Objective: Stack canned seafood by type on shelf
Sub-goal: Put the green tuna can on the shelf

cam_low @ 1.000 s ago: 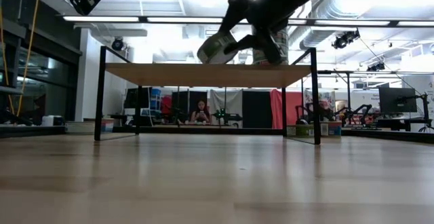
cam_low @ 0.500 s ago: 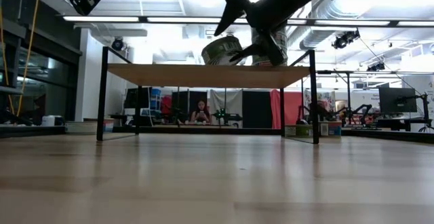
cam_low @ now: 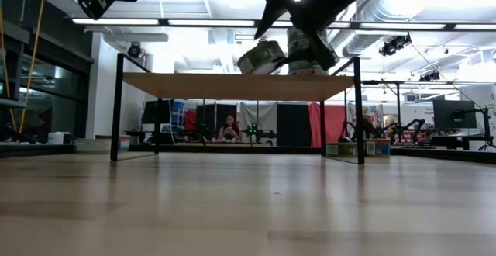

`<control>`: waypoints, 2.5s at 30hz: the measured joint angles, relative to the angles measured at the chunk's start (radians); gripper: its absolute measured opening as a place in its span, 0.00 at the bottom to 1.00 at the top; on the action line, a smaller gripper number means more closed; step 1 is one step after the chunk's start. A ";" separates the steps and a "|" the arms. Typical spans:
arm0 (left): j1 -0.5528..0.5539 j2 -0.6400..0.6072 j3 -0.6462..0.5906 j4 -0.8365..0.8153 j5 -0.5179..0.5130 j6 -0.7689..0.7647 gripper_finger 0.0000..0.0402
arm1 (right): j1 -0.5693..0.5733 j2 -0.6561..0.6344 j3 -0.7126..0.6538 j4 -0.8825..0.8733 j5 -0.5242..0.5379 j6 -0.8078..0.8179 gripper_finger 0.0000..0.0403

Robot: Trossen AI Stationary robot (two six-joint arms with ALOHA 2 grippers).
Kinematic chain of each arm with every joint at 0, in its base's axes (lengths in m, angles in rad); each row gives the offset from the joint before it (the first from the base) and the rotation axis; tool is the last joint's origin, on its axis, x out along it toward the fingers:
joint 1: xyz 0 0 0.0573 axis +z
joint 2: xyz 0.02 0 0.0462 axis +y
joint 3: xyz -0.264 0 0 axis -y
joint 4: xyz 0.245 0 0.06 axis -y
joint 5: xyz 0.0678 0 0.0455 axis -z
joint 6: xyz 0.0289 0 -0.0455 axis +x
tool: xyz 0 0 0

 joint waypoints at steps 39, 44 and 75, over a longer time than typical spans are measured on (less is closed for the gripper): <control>0.000 0.000 0.000 -0.001 -0.006 -0.024 0.00 | 0.165 0.003 0.371 -0.643 -0.179 -0.402 0.71; 0.000 0.000 0.000 0.002 -0.031 -0.032 0.00 | 0.145 0.066 0.371 -0.676 -0.135 -0.328 0.32; 0.000 0.000 0.000 0.000 -0.038 -0.156 0.00 | -0.038 0.180 0.370 -0.656 -0.102 -0.362 0.00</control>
